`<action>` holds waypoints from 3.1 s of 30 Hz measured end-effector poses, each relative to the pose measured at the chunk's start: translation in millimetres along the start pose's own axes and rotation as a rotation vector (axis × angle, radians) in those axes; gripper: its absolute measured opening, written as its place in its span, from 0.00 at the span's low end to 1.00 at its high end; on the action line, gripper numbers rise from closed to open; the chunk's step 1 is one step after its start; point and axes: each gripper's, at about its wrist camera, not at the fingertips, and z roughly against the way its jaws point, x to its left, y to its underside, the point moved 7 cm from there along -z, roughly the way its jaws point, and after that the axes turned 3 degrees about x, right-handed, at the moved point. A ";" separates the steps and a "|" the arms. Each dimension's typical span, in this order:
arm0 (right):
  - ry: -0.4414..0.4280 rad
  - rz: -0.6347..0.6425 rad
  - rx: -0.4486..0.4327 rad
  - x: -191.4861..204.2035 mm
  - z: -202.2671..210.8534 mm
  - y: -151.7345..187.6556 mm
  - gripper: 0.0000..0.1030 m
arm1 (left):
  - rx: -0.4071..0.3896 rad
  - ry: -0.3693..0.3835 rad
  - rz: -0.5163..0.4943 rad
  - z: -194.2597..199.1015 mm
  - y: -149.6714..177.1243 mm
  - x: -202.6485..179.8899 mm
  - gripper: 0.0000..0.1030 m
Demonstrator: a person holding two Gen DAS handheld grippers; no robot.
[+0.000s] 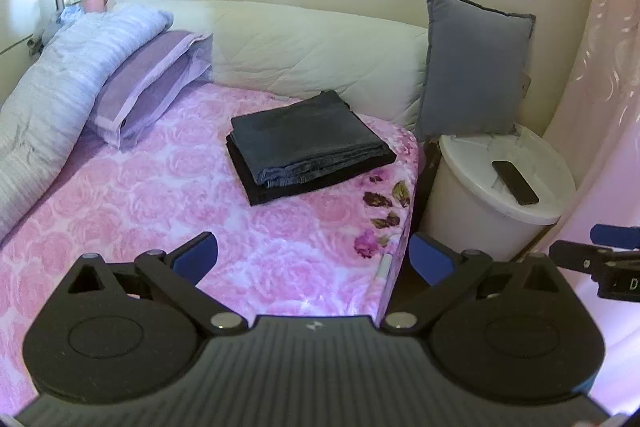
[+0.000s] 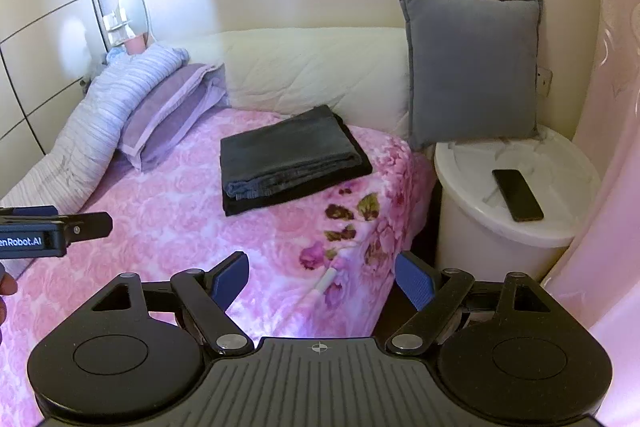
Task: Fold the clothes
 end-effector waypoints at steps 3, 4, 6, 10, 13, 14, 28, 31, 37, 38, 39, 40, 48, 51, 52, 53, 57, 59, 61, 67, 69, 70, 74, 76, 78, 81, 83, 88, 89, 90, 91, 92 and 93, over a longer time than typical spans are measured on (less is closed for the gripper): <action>0.001 0.002 0.007 -0.2 -0.3 1.2 0.81 | 0.006 -0.004 0.004 1.4 4.7 -0.2 0.98; 0.002 0.003 0.009 -0.1 -0.4 1.2 0.81 | 0.006 -0.004 0.007 1.9 5.8 -0.5 0.98; 0.001 0.008 0.010 1.1 -0.2 0.8 0.81 | 0.006 -0.004 0.011 2.8 7.0 -1.1 0.98; 0.000 0.016 0.018 3.1 -1.9 0.7 0.81 | -0.002 -0.005 0.012 5.2 6.2 -3.0 0.98; 0.002 0.021 0.020 3.9 -1.8 1.0 0.81 | -0.011 -0.007 0.009 6.9 5.8 -4.2 0.98; 0.004 0.023 0.019 4.0 -1.3 1.2 0.81 | -0.012 -0.008 0.008 7.1 6.0 -4.6 0.98; 0.028 -0.003 0.012 -4.9 12.2 10.6 0.81 | -0.002 0.013 -0.027 6.0 12.4 -29.3 0.98; 0.023 0.006 0.013 -2.0 11.7 9.0 0.81 | 0.004 0.008 -0.013 5.0 12.3 -29.0 0.98; 0.009 0.052 0.031 9.5 1.8 5.3 0.81 | 0.017 -0.024 0.015 -0.7 13.9 -18.7 0.98; 0.009 0.061 0.036 11.5 -0.7 4.9 0.81 | 0.018 -0.031 0.019 -2.2 13.6 -16.5 0.98; 0.009 0.070 0.043 13.5 -3.8 4.5 0.81 | 0.019 -0.037 0.024 -3.8 13.4 -14.2 0.98; 0.010 0.079 0.050 15.5 -6.9 4.2 0.81 | 0.024 -0.043 0.030 -5.7 13.8 -11.6 0.98; 0.012 0.122 0.094 20.1 -35.1 0.6 0.81 | 0.045 -0.086 0.056 -26.9 13.4 1.5 0.98; -0.001 0.131 0.102 16.2 -54.1 -6.9 0.81 | 0.062 -0.102 0.063 -44.7 10.0 2.5 0.98; -0.005 0.136 0.104 14.8 -61.4 -9.8 0.81 | 0.068 -0.108 0.067 -50.9 8.9 2.6 0.98; -0.010 0.141 0.106 13.3 -69.6 -13.3 0.81 | 0.074 -0.113 0.071 -57.4 7.4 2.7 0.98; -0.040 0.165 0.116 4.4 -102.4 -29.3 0.81 | 0.084 -0.143 0.096 -87.5 -3.7 1.4 0.98; -0.060 0.179 0.120 -2.6 -120.0 -39.4 0.81 | 0.086 -0.159 0.111 -103.3 -11.3 0.1 0.98; -0.076 0.190 0.126 -10.4 -136.4 -49.9 0.81 | 0.093 -0.176 0.126 -118.5 -18.0 -1.2 0.98; -0.116 0.232 0.167 -28.2 -176.7 -74.4 0.81 | 0.138 -0.205 0.192 -154.9 -32.7 -4.9 0.98; -0.127 0.238 0.186 -32.0 -187.4 -79.1 0.81 | 0.144 -0.211 0.198 -161.1 -36.2 -7.4 0.98; -0.132 0.242 0.195 -33.5 -192.1 -81.2 0.81 | 0.146 -0.216 0.201 -164.0 -38.2 -8.2 0.98; -0.152 0.263 0.220 -35.7 -207.0 -88.4 0.81 | 0.153 -0.231 0.213 -174.1 -45.1 -10.2 0.98; -0.159 0.270 0.227 -36.0 -213.1 -91.7 0.81 | 0.156 -0.237 0.220 -178.4 -48.2 -10.6 0.98; -0.164 0.279 0.232 -35.4 -217.3 -93.8 0.81 | 0.158 -0.243 0.224 -180.4 -49.6 -10.4 0.98; -0.171 0.292 0.239 -34.2 -222.3 -96.0 0.81 | 0.164 -0.250 0.229 -181.4 -49.5 -9.7 0.98; -0.176 0.296 0.244 -33.0 -224.5 -96.5 0.81 | 0.168 -0.253 0.231 -181.0 -48.8 -9.3 0.98; -0.185 0.300 0.247 -30.1 -228.2 -99.6 0.81 | 0.170 -0.259 0.240 -182.5 -50.7 -8.9 0.98; -0.186 0.302 0.247 -29.7 -228.8 -100.4 0.81 | 0.170 -0.260 0.242 -183.1 -51.0 -8.8 0.98; -0.187 0.303 0.246 -29.2 -229.4 -101.2 0.81 | 0.170 -0.261 0.245 -183.4 -51.2 -8.8 0.98; -0.188 0.304 0.246 -28.9 -230.1 -102.0 0.81 | 0.170 -0.262 0.247 -183.1 -51.0 -8.9 0.98; -0.188 0.305 0.247 -28.9 -231.0 -102.7 0.81 | 0.170 -0.263 0.248 -182.8 -50.7 -8.7 0.98; -0.189 0.307 0.247 -28.7 -231.7 -103.4 0.81 | 0.171 -0.264 0.249 -182.8 -50.3 -8.7 0.98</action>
